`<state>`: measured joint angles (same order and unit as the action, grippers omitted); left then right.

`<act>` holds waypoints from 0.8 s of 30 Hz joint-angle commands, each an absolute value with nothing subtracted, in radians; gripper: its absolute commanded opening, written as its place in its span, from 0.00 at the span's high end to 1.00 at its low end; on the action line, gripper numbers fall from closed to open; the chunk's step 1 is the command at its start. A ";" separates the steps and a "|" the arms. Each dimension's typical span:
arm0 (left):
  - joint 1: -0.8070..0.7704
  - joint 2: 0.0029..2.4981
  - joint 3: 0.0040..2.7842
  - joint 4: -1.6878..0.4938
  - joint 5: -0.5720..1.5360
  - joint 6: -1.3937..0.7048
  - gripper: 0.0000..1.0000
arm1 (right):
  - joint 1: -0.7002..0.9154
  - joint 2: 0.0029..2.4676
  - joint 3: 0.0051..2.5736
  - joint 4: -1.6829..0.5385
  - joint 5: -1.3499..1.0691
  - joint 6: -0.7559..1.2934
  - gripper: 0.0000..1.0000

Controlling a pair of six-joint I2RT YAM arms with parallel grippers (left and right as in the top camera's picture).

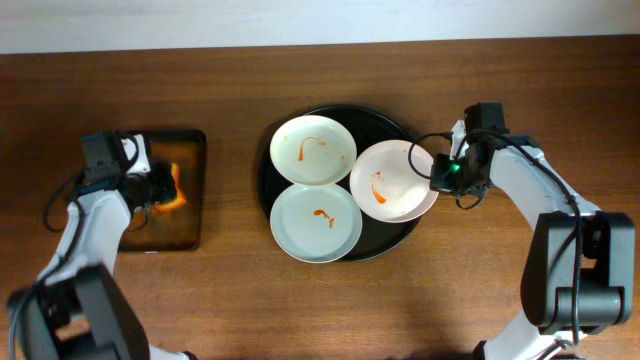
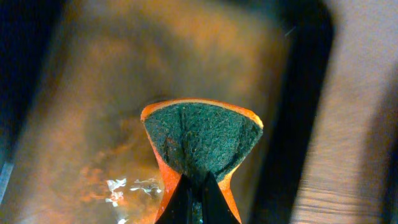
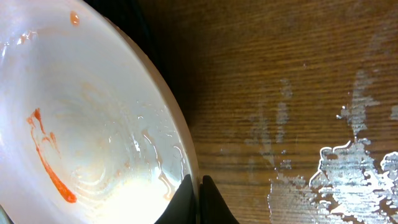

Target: Clean dirty plates on tray and stack at the side

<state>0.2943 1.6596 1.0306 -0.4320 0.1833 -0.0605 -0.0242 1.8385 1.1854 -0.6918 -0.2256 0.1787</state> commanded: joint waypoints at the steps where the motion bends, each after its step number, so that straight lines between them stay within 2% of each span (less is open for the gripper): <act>1: 0.296 1.536 1.070 -0.439 0.222 -0.057 1.00 | -0.022 1.848 1.178 -0.696 -0.225 0.171 0.96; 4: 0.295 1.500 1.070 -0.463 0.236 -0.057 0.99 | -0.022 1.848 1.178 -0.699 -0.225 0.171 0.96; 9: 0.291 1.475 1.070 -0.465 0.436 -0.057 0.99 | -0.022 1.848 1.178 -0.703 -0.225 0.171 0.96; 12: 0.255 1.473 1.070 -0.465 0.468 -0.057 1.00 | -0.022 1.848 1.178 -0.703 -0.225 0.172 0.96; 17: 0.091 1.473 1.123 -0.472 0.462 -0.093 0.99 | -0.022 1.848 1.178 -0.712 -0.225 0.171 0.96; 24: -0.193 1.474 1.203 -0.422 0.299 -0.199 0.99 | -0.022 1.848 1.178 -0.715 -0.225 0.172 0.96</act>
<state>-0.0879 1.5017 1.1694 -0.4511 0.3817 -0.1280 -0.0242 1.8385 1.1854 -0.7105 -0.2260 0.1787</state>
